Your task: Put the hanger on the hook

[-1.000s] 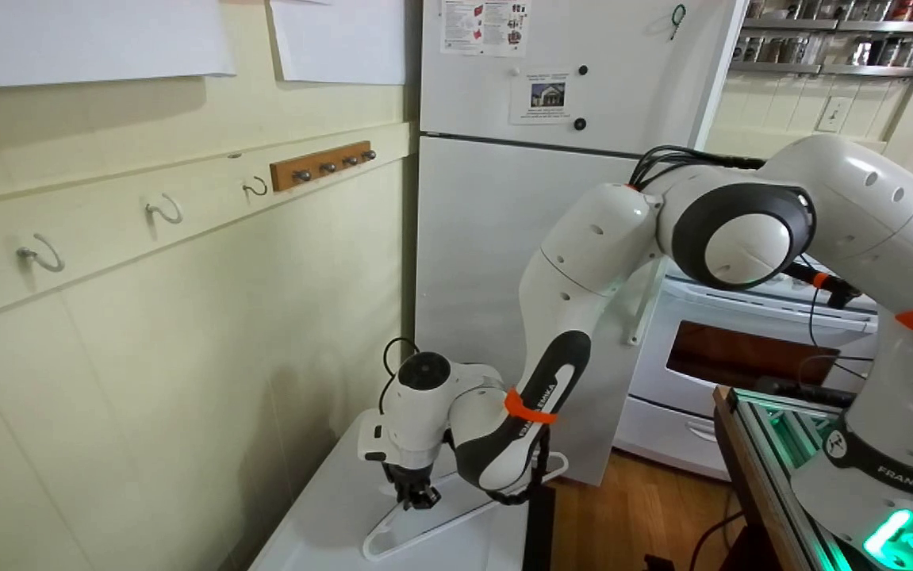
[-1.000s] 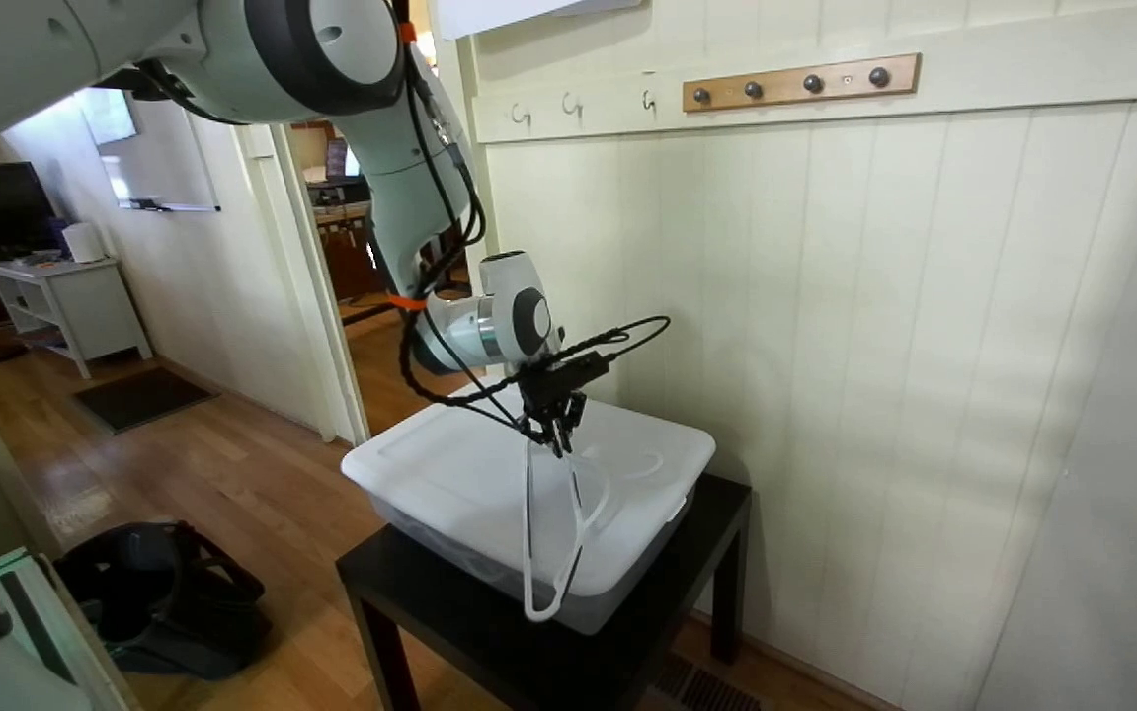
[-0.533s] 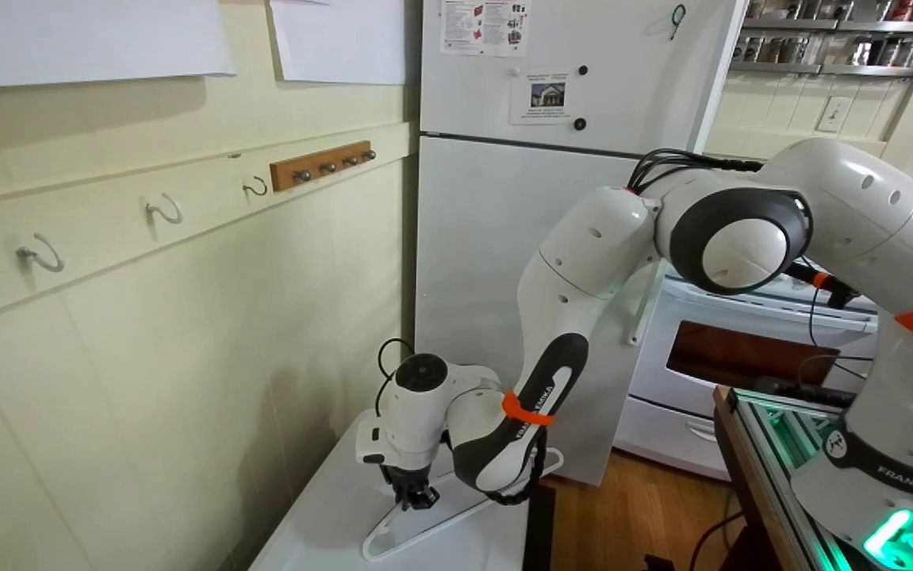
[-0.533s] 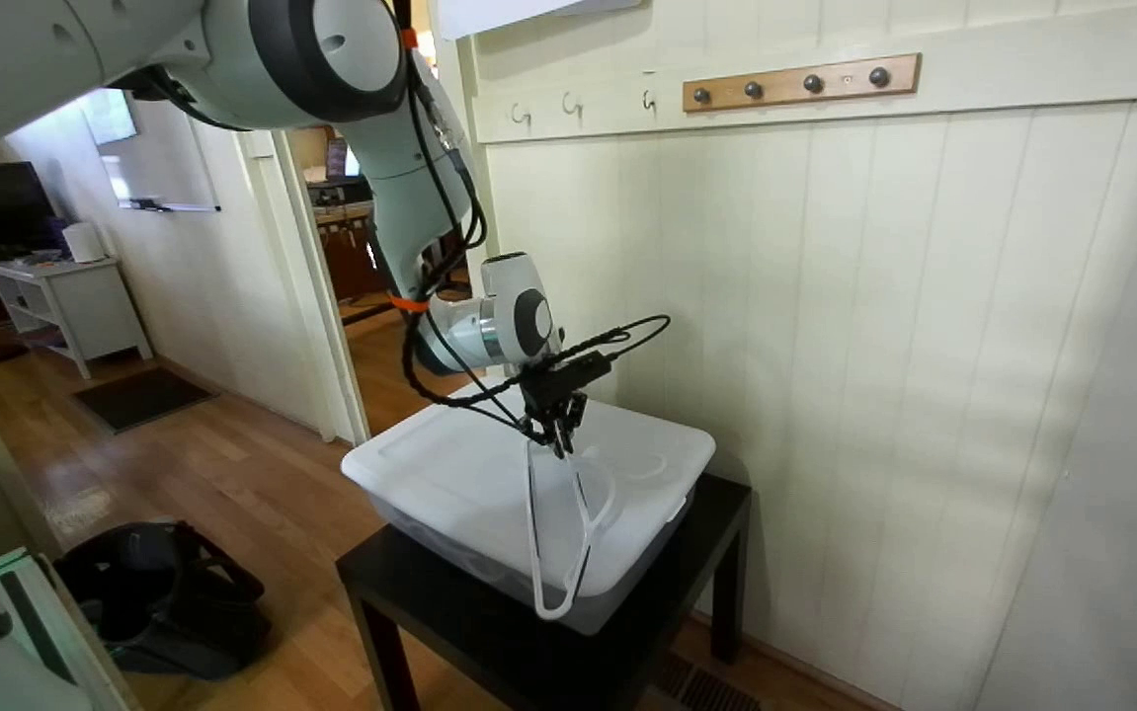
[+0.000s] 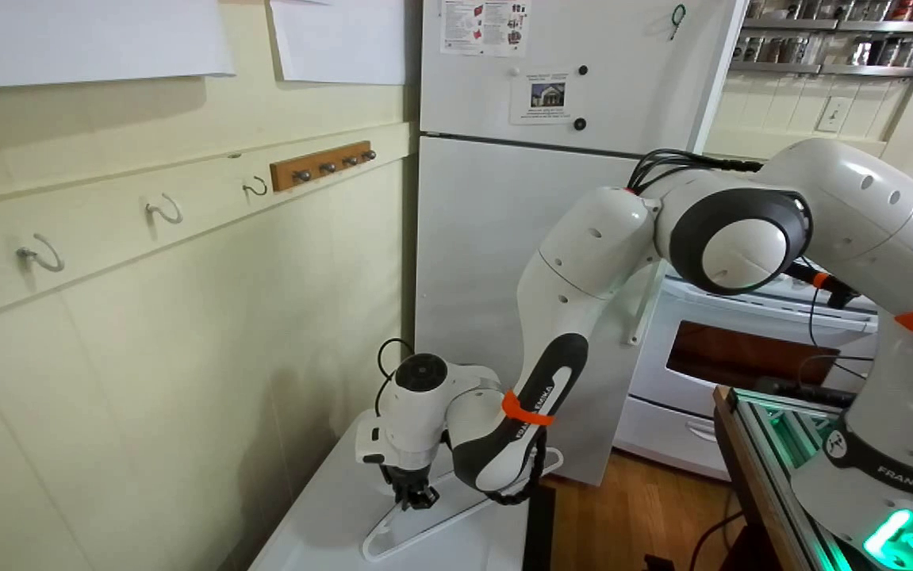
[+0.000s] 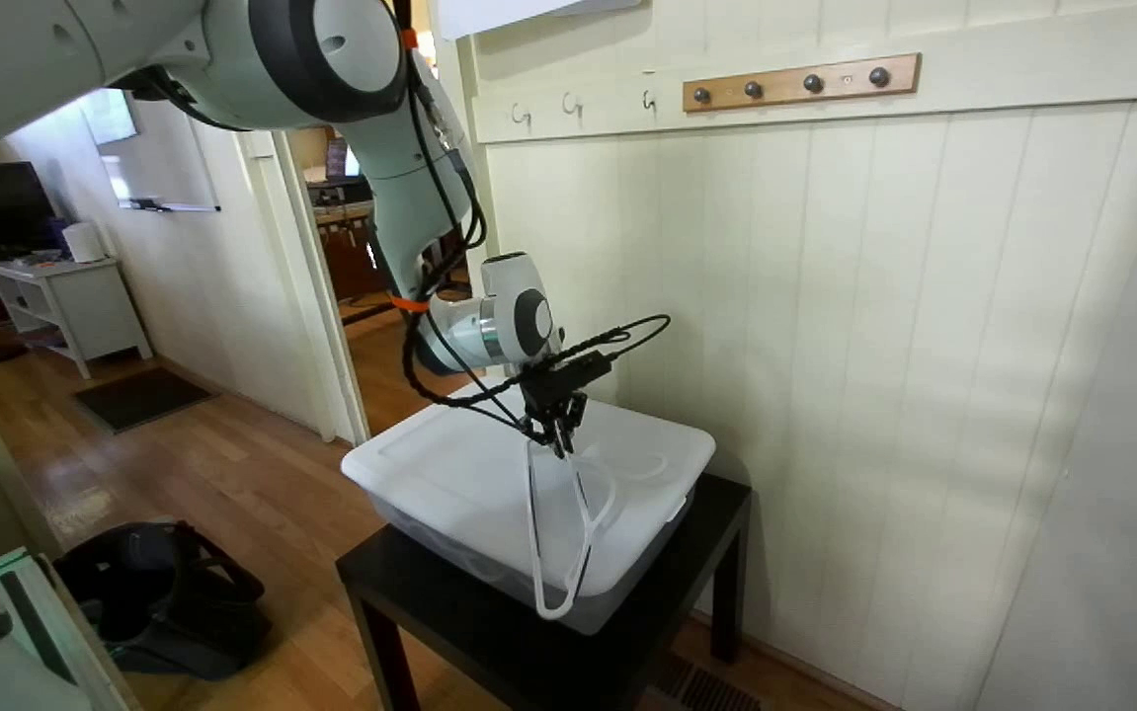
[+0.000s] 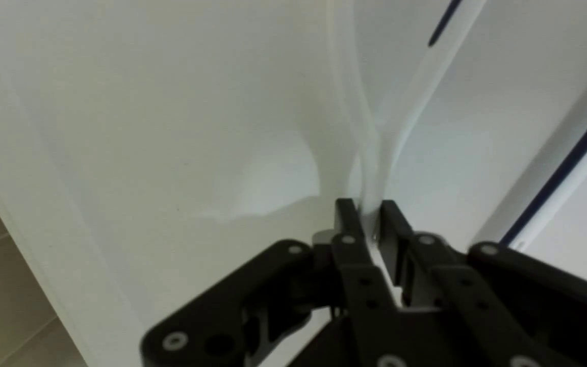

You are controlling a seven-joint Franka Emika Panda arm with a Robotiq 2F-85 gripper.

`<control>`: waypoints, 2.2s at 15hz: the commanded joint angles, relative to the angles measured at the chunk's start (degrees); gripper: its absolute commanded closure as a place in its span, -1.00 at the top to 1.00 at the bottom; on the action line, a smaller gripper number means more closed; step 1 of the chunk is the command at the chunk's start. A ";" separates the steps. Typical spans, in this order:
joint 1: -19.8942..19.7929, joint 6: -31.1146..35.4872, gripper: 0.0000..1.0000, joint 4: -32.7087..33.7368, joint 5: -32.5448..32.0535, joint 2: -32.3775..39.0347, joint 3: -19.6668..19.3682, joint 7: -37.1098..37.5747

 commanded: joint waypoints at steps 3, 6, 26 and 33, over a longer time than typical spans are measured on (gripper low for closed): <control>-0.25 1.65 0.06 -1.48 -0.39 -1.06 0.00 1.60; -0.75 2.74 0.51 -3.90 -0.01 -3.04 0.48 3.04; -3.93 6.17 1.00 -10.80 0.78 -5.54 -0.36 0.02; -8.01 4.00 1.00 -17.12 5.36 -8.39 1.77 7.41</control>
